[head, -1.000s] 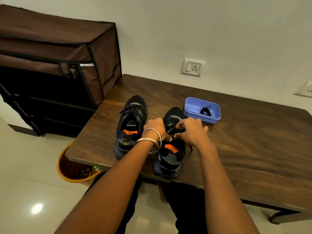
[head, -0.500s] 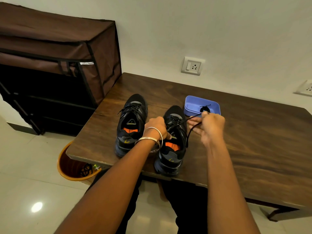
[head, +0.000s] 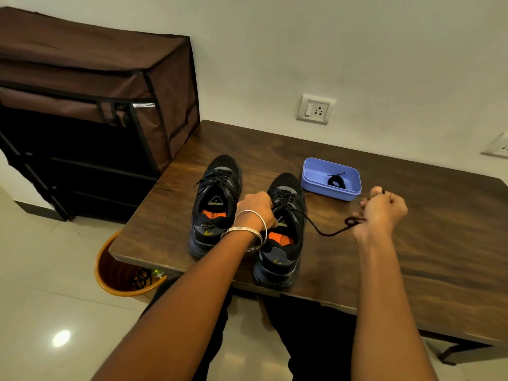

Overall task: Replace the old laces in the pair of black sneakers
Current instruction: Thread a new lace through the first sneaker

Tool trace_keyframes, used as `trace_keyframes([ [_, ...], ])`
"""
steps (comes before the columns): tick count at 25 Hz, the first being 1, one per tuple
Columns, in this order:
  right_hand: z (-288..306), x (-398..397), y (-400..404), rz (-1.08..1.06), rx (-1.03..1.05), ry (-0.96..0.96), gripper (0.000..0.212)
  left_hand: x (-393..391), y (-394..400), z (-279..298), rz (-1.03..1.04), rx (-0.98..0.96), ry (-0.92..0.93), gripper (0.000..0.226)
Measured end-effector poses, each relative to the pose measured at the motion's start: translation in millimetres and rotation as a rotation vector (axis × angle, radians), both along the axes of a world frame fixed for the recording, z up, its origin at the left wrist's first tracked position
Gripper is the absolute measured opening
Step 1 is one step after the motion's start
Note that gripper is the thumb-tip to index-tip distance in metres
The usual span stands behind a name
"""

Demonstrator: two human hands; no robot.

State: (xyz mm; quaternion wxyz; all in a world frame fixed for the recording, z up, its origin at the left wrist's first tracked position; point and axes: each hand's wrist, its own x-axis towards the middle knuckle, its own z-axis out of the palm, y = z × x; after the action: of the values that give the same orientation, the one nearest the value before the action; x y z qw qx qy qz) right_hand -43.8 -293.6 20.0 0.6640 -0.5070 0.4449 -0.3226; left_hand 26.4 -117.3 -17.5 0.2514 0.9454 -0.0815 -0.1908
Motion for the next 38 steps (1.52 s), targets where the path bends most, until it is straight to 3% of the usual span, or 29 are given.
trace_keyframes([
  [2, -10, -3, -1, 0.169, -0.327, 0.396, 0.004, -1, -1, 1, -0.009, -0.030, 0.032, 0.056],
  [4, -15, -4, 2, 0.396, -0.566, 0.792, 0.023, -1, -1, 2, 0.000, -0.037, 0.062, 0.058],
  [5, -13, -2, 4, 0.444, -0.654, 0.855, 0.029, 0, -1, 2, 0.012, -0.050, 0.066, 0.055],
  [7, -7, 5, 11, 0.552, -0.748, 0.743, 0.031, 2, 0, 4, 0.062, -0.092, -0.024, 0.043],
  [9, -7, 10, 24, 0.753, -0.674, 0.610, 0.021, 6, -2, 7, 0.069, -0.186, -0.185, 0.024],
  [10, -9, 11, 35, 0.856, -0.692, 0.643, 0.023, 8, -3, 8, 0.023, -0.233, -0.221, 0.017],
  [12, -14, 13, 51, 0.961, -0.829, 0.787, 0.035, 7, -14, 13, -0.195, -0.176, -0.216, 0.026],
  [14, -16, 14, 60, 0.941, -0.988, 0.869, 0.038, 5, -24, 13, -0.355, 0.010, -0.249, 0.036],
  [17, -23, 17, 57, 0.847, -1.070, 0.874, 0.030, 9, -27, 7, -0.334, 0.037, -0.268, 0.037],
  [20, -34, 20, 44, 0.748, -0.867, 0.789, 0.014, 10, -23, -1, -0.267, 0.020, -0.290, 0.038],
  [23, -44, 25, 30, 0.639, -0.620, 0.716, 0.019, 8, -25, -8, -0.205, -0.009, -0.309, 0.032],
  [27, -44, 24, 28, 0.670, -0.597, 0.695, 0.017, 9, -27, -7, -0.249, 0.065, -0.391, 0.019],
  [32, -40, 23, 34, 0.672, -0.685, 0.725, 0.011, 0, -38, -9, -0.457, 0.275, -0.638, 0.031],
  [34, -38, 23, 36, 0.690, -0.700, 0.748, 0.015, 1, -37, -10, -0.409, 0.232, -0.621, 0.029],
  [38, -36, 21, 38, 0.732, -0.717, 0.770, 0.030, 14, -23, -15, 0.114, -0.067, -0.354, 0.025],
])
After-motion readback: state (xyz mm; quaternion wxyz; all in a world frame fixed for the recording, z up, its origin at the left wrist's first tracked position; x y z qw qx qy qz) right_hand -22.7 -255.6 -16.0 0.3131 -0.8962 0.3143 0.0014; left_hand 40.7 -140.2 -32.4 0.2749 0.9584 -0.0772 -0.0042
